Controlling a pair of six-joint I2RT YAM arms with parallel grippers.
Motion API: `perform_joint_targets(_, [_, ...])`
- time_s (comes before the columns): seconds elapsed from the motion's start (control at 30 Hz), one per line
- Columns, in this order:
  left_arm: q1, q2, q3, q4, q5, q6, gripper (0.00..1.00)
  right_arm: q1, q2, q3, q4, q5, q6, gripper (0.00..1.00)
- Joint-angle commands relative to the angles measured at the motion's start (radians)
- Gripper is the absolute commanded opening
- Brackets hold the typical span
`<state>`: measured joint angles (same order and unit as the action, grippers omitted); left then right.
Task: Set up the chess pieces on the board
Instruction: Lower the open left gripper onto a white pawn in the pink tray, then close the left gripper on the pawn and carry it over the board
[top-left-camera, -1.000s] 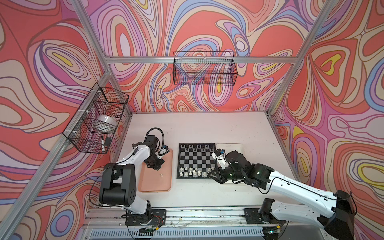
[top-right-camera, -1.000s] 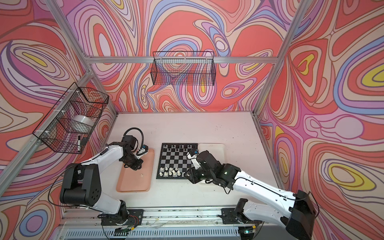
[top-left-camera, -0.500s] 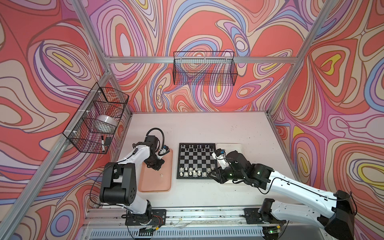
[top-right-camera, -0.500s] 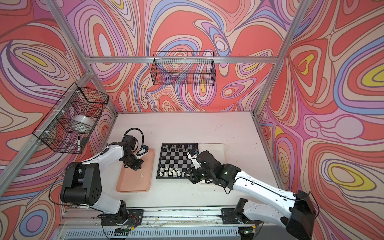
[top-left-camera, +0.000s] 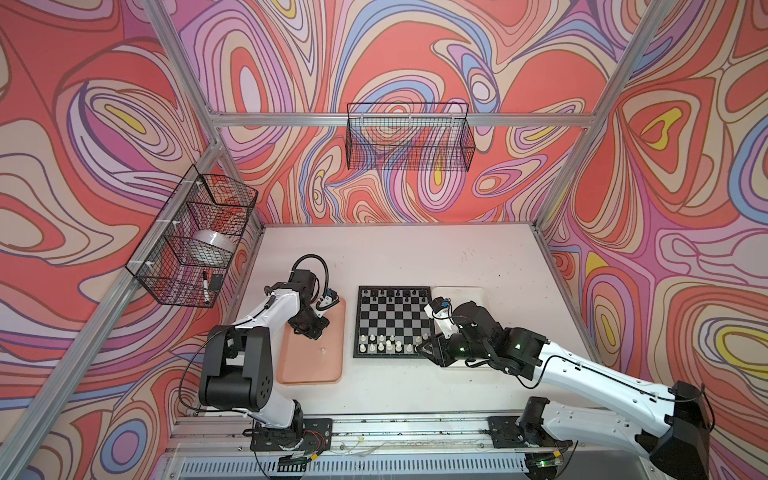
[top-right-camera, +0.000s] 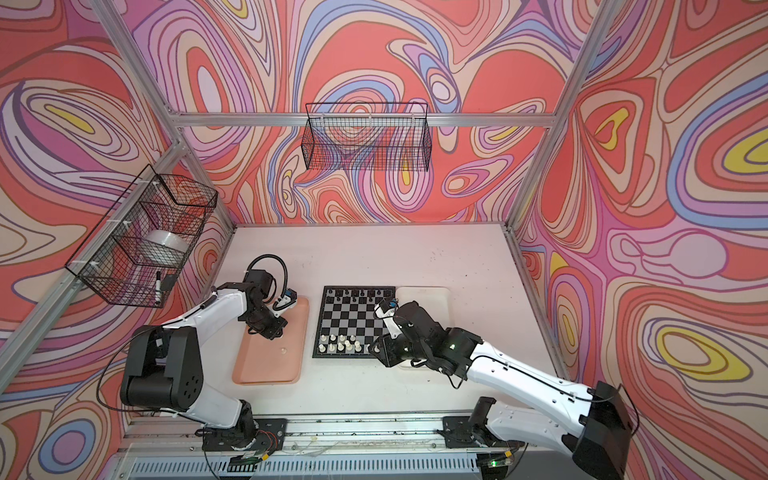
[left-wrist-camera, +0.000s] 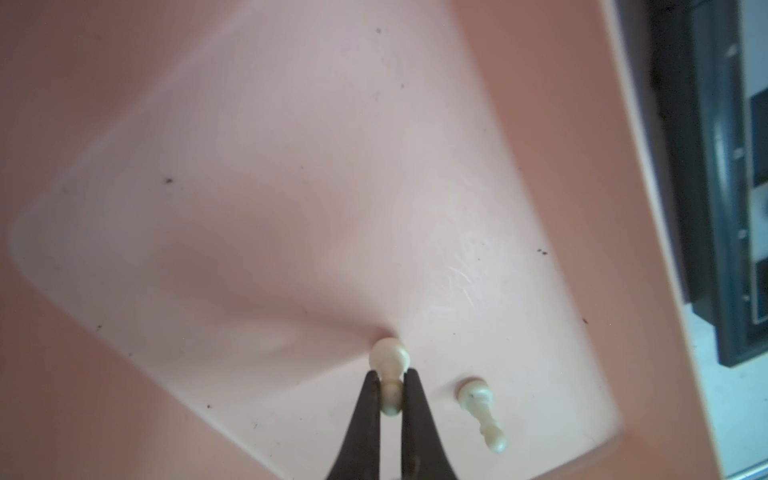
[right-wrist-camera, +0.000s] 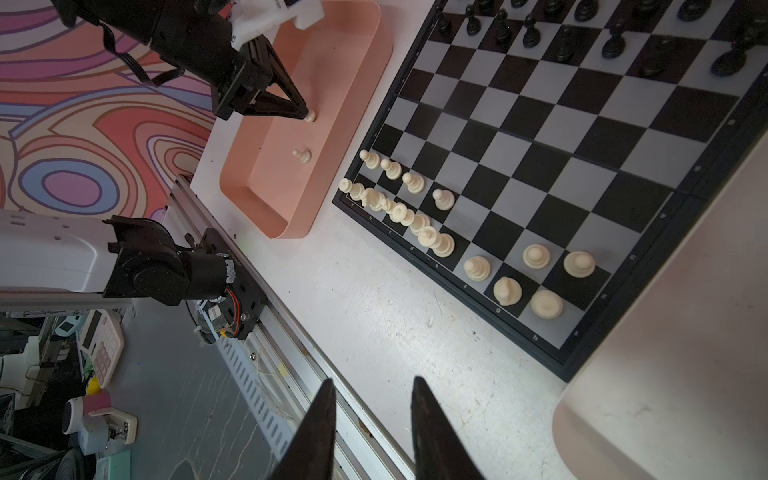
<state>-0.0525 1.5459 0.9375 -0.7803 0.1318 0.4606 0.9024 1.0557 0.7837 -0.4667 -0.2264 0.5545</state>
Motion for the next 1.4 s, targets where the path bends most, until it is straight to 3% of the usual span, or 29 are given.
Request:
perform_joint_targets(0.0, [0.003,-0.028,0.054,-0.057,0.026,0.013,0.09,-0.004,-0.009,-0.017,0.002,0.016,-0.006,0.31])
perform_joint_targets(0.27, [-0.051,-0.027,0.165,-0.124,0.032,-0.004,0.09,-0.003,-0.010,-0.020,0.004,0.019,-0.004,0.31])
perform_joint_targets(0.53, [-0.218,0.023,0.311,-0.169,0.034,-0.076,0.09,-0.003,-0.016,-0.021,-0.003,0.026,-0.004,0.31])
perform_joint_targets(0.97, [-0.518,0.219,0.581,-0.206,0.035,-0.151,0.09,-0.004,-0.119,-0.053,-0.056,0.053,0.037,0.31])
perform_joint_targets(1.2, [-0.651,0.309,0.632,-0.211,0.019,-0.150,0.09,-0.003,-0.184,-0.067,-0.100,0.074,0.050,0.31])
perform_joint_targets(1.37, [-0.697,0.348,0.637,-0.212,0.028,-0.151,0.09,-0.003,-0.194,-0.076,-0.105,0.078,0.054,0.31])
